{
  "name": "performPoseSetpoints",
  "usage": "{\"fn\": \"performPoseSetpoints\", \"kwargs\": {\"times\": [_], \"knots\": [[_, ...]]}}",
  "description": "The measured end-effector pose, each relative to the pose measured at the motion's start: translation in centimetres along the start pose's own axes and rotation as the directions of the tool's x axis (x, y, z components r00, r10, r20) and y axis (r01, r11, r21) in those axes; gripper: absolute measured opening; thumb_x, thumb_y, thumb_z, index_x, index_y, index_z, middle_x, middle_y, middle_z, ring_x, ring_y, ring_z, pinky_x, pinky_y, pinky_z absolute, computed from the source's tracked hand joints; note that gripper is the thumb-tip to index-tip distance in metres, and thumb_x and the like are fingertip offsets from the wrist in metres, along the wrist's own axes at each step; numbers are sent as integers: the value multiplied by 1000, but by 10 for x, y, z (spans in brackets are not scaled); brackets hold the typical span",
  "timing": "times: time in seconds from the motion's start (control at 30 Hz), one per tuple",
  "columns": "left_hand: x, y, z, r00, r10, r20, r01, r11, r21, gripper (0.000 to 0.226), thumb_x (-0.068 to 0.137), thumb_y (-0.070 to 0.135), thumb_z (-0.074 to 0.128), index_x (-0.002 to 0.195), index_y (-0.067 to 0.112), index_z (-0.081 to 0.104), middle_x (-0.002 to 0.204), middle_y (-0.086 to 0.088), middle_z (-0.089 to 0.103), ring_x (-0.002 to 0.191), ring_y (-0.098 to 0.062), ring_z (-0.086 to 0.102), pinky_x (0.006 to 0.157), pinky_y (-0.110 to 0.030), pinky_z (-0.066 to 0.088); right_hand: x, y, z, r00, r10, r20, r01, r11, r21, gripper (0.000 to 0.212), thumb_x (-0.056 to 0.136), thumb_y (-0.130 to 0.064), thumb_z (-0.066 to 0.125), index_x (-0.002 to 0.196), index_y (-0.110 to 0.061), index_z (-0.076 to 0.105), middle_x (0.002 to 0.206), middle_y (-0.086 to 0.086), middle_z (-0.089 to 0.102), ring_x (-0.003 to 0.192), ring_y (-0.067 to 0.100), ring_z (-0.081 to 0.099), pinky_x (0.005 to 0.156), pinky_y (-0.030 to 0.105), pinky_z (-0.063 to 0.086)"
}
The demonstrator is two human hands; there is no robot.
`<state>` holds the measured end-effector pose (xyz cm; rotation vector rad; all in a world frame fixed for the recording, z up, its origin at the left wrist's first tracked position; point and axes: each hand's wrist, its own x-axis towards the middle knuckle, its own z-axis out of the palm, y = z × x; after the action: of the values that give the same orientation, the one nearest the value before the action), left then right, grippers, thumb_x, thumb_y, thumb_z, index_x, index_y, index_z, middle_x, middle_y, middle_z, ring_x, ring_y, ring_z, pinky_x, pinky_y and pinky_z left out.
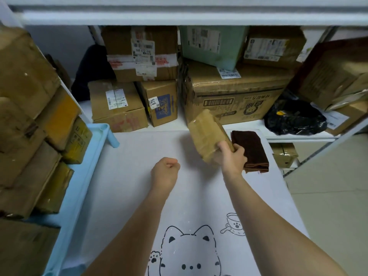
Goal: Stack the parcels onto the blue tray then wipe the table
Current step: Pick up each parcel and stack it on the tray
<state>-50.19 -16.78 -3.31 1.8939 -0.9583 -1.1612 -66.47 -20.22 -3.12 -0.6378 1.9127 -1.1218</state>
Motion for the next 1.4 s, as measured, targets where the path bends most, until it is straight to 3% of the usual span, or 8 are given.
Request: {"fn": "performPoseSetpoints", "kwargs": {"times": [0.1, 0.2, 0.33, 0.53, 0.83, 1.0, 1.17, 1.4], "knots": [[-5, 5, -22, 1000, -21, -22, 20, 999, -39, 11, 88, 14, 56, 82, 21, 62, 98, -7, 65, 92, -24, 60, 83, -33, 49, -24, -7, 2, 992, 55, 118, -77, 978, 193, 39, 79, -43, 58, 104, -12, 62, 102, 3, 58, 83, 18, 53, 69, 30, 42], [-11, 12, -44, 998, -27, -57, 22, 997, -77, 12, 89, 17, 52, 82, 22, 61, 98, -7, 64, 98, -28, 61, 86, -39, 50, -49, -12, 4, 975, 101, 199, -148, 961, 232, 27, 82, -48, 51, 78, -23, 60, 89, -1, 61, 82, 16, 54, 80, 36, 45], [-21, 26, -66, 992, 18, -125, -38, 986, -163, 15, 94, 22, 44, 99, 16, 57, 95, -5, 57, 86, -24, 59, 77, -34, 47, -74, -15, 0, 937, 148, 315, -241, 929, 280, 34, 82, -53, 50, 90, -22, 62, 96, 0, 64, 86, 16, 58, 74, 31, 42], [-44, 36, -99, 979, 128, -158, -142, 987, -81, 40, 97, 34, 34, 128, 17, 53, 121, -2, 53, 116, -24, 49, 101, -37, 39, -107, -15, -12, 884, 187, 429, -298, 931, 209, 50, 79, -61, 45, 87, -14, 57, 75, 7, 58, 70, 21, 53, 61, 26, 37], [-84, 31, -137, 969, 245, 15, -238, 952, -190, 23, 98, 23, 42, 107, 29, 62, 89, 10, 66, 77, 5, 55, 55, -8, 41, -144, -20, -19, 836, 314, 449, -404, 907, 119, 75, 73, -84, 38, 76, -11, 55, 54, 4, 62, 61, 18, 55, 61, 24, 41], [-93, 27, -156, 973, 224, 51, -208, 954, -215, 23, 98, 27, 44, 108, 22, 63, 88, 9, 67, 78, 0, 58, 65, -19, 44, -155, -21, -19, 825, 319, 467, -336, 941, -47, 86, 77, -86, 19, 77, -11, 61, 58, 6, 66, 62, 22, 63, 53, 22, 42], [-89, 23, -169, 984, 180, 13, -174, 965, -196, 27, 96, 38, 46, 106, 18, 61, 100, 0, 69, 87, -9, 60, 73, -26, 44, -165, -23, -16, 784, 352, 512, -254, 934, -253, 101, 82, -81, 7, 104, -1, 63, 82, 20, 72, 76, 39, 71, 58, 28, 52], [-82, 21, -176, 982, 154, -113, -163, 983, -82, 47, 90, 55, 44, 103, 15, 66, 107, -3, 67, 102, -23, 58, 87, -39, 48, -161, -19, -4, 879, 253, 405, -158, 955, -252, 67, 95, -59, 12, 92, -7, 54, 75, 14, 63, 63, 21, 59, 52, 22, 39]]}}
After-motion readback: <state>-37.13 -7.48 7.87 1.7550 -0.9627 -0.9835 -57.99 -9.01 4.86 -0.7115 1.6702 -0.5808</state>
